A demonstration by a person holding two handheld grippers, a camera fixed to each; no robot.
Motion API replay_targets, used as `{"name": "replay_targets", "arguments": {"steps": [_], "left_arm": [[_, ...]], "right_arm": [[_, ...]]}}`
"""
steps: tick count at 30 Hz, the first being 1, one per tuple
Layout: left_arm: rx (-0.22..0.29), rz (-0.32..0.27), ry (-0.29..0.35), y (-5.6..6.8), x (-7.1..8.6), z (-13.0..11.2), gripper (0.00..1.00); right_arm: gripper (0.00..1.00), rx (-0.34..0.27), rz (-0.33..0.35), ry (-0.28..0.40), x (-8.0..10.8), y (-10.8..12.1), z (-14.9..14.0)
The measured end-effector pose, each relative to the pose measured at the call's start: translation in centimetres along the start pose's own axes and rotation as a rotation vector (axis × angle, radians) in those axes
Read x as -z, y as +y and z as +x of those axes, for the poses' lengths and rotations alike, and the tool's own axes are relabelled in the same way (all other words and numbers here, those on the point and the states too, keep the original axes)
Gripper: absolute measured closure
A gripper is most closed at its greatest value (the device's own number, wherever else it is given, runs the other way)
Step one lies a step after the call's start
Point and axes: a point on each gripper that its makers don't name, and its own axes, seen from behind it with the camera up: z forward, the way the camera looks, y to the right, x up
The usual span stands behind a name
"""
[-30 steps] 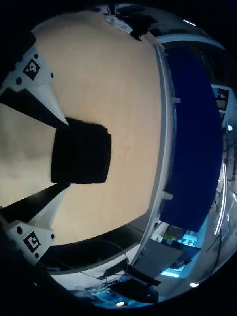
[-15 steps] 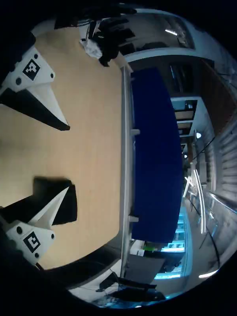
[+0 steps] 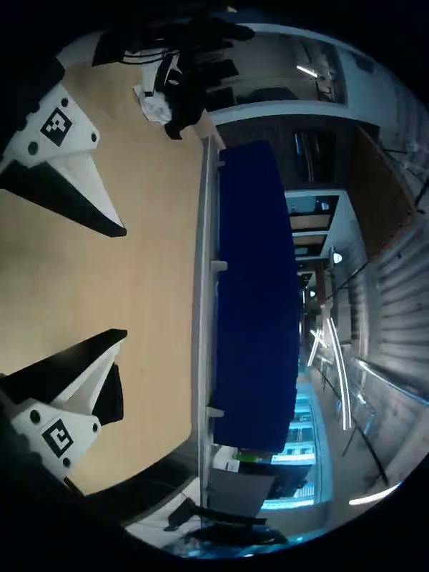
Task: Fold towel
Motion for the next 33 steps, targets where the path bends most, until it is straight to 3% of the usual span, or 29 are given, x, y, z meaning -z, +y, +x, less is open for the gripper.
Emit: {"name": "replay_targets", "arguments": {"steps": [8,18,27,33], "left_arm": [[0.033,0.001,0.095,-0.5,-0.1,1.8,0.11],[0.029,0.039,0.253,-2.9,0.2,3.5,0.11],[0.035,0.087,0.377,-5.2,0.4,4.0,0.11],[0.04,0.108,0.44,-5.8,0.1,3.9,0.11]], "right_arm": [[0.0,-0.005,0.011,0.048,0.7,-2.8,1.5],[0.0,0.069,0.051,0.036,0.8,-6.9,0.7],[0.0,0.102,0.059,0.001,0.5,-8.3,-0.2],[0.0,0.111,0.047,-0.017,-0.3,-8.2,-0.3]]}}
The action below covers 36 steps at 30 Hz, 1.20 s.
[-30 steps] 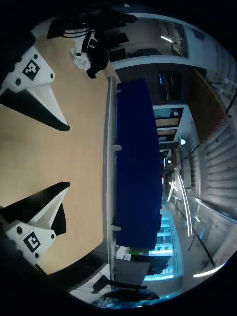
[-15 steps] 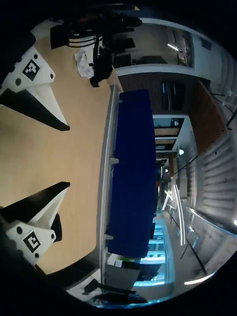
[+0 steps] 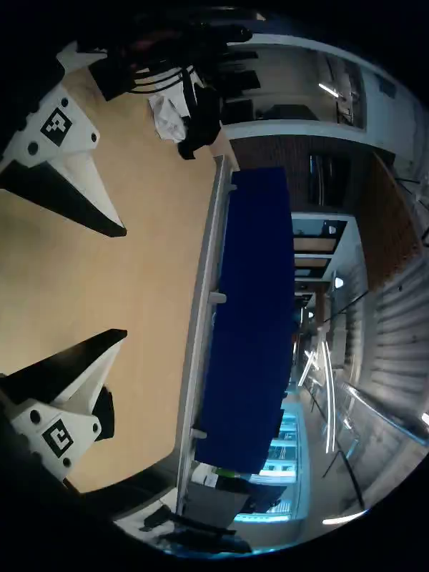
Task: Fold towel
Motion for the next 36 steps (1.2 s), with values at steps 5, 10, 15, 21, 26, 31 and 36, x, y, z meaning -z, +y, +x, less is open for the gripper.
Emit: {"name": "replay_targets", "arguments": {"steps": [5,10,15,21,26,31,36], "left_arm": [[-0.031,0.01,0.03,-0.4,-0.4,-0.9,0.11],[-0.056,0.019,0.057,-1.0,-0.7,-1.9,0.11],[-0.066,0.034,0.086,-2.1,-0.8,-3.3,0.11],[-0.082,0.057,0.105,-3.7,-0.7,-5.1,0.11],[-0.078,0.064,0.123,-4.2,-0.6,-5.9,0.11],[-0.081,0.072,0.14,-4.7,-0.5,-6.0,0.11],[-0.065,0.075,0.151,-5.2,-0.7,-6.1,0.11]], "right_arm": [[0.0,-0.008,-0.014,-0.005,-0.9,0.3,-0.1],[0.0,0.006,-0.028,-0.022,-1.9,0.6,-0.7],[0.0,0.046,-0.031,-0.029,-3.1,0.1,-1.1],[0.0,0.084,-0.019,-0.04,-4.3,-1.2,-2.3],[0.0,0.096,-0.007,-0.053,-4.8,-2.1,-3.1],[0.0,0.112,-0.004,-0.062,-4.9,-2.4,-3.5],[0.0,0.11,-0.006,-0.057,-4.9,-2.3,-3.3]]}}
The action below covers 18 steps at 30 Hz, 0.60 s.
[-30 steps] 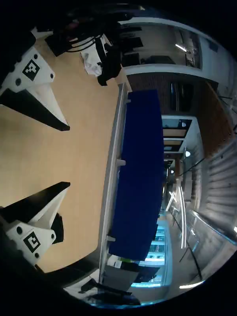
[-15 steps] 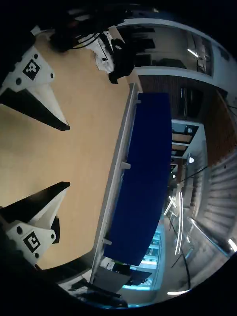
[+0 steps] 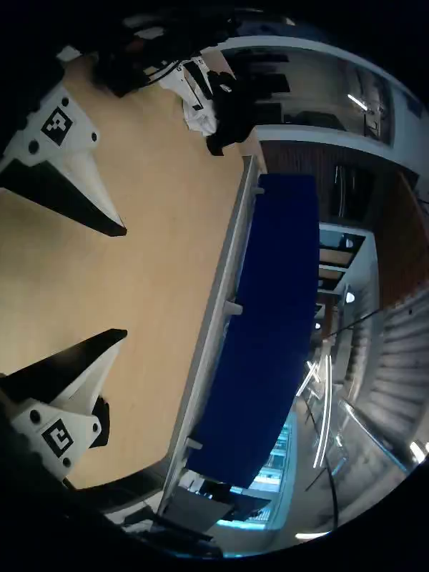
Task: Fold towel
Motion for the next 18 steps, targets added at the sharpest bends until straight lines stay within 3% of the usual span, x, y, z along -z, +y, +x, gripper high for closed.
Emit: {"name": "replay_targets", "arguments": {"steps": [18], "left_arm": [[0.016,0.005,-0.004,0.1,0.1,-1.1,0.11]], "right_arm": [[0.0,-0.026,-0.016,-0.002,-0.1,1.0,-0.3]]}}
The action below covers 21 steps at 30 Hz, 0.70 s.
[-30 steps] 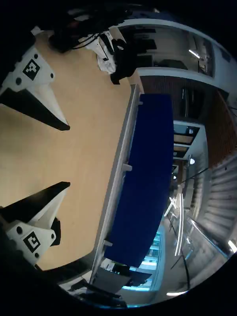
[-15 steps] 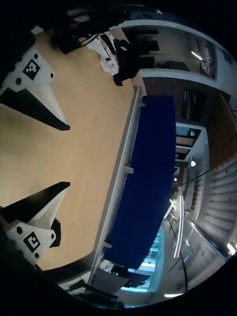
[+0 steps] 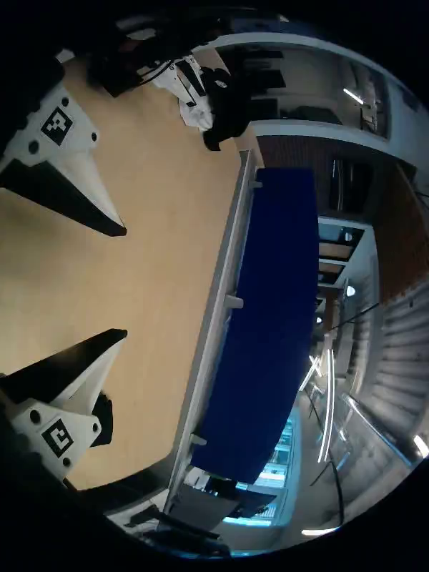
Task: Fold towel
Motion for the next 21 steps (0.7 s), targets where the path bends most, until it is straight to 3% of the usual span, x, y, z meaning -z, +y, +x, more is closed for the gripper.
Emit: {"name": "replay_targets", "arguments": {"steps": [9,21], "left_arm": [[-0.001,0.0,-0.003,0.0,0.0,0.2,0.11],[-0.001,0.0,-0.003,0.1,0.2,0.2,0.11]], "right_arm": [[0.0,-0.043,-0.033,0.037,0.9,2.6,0.3],[0.0,-0.137,-0.134,0.203,5.5,10.0,2.0]]}}
